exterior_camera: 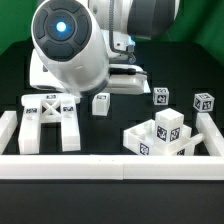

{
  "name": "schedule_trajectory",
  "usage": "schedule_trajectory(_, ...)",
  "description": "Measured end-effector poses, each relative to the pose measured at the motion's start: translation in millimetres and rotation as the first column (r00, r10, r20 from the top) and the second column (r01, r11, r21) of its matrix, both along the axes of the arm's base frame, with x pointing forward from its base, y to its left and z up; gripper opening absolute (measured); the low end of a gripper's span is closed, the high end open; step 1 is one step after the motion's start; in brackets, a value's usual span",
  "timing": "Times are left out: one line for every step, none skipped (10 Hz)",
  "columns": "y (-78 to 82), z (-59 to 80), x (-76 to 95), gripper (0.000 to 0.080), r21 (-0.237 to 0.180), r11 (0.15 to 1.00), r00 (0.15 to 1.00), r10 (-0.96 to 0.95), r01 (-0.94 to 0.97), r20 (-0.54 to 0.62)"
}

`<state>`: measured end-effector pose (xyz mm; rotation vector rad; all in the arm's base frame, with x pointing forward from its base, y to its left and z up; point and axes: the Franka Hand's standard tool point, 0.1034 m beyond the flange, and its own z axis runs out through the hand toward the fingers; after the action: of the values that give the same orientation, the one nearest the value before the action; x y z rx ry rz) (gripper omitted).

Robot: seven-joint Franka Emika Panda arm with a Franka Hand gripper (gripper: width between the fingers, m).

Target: Assemble chair

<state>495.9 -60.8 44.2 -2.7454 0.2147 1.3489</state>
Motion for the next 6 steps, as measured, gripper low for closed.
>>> schedule_trajectory(7.3, -2.6, 0.2, 0.0648, -0.017, 1.000, 1.000, -0.008, 0.008, -0.005)
schedule_trajectory(10.4, -5.8, -0.8, 0.0648, -0.015, 1.000, 1.000, -0.005, 0.005, -0.009)
schedule_trajectory(12.6, -10.2, -0.4, 0.0648, -0.023, 1.000, 1.000, -0.008, 0.008, -0.004)
schedule_trajectory(16.4, -14.3, 0.4, 0.0648, -0.022, 1.000, 1.000, -0.004, 0.004, 0.003)
schedule_trajectory(17.6, -17.2, 0.4, 0.0648, -0.021, 1.000, 1.000, -0.002, 0.002, 0.010)
schedule_trajectory(17.1, -21.6, -0.2, 0.0648, -0.024, 1.000, 1.000, -0.002, 0.002, 0.019)
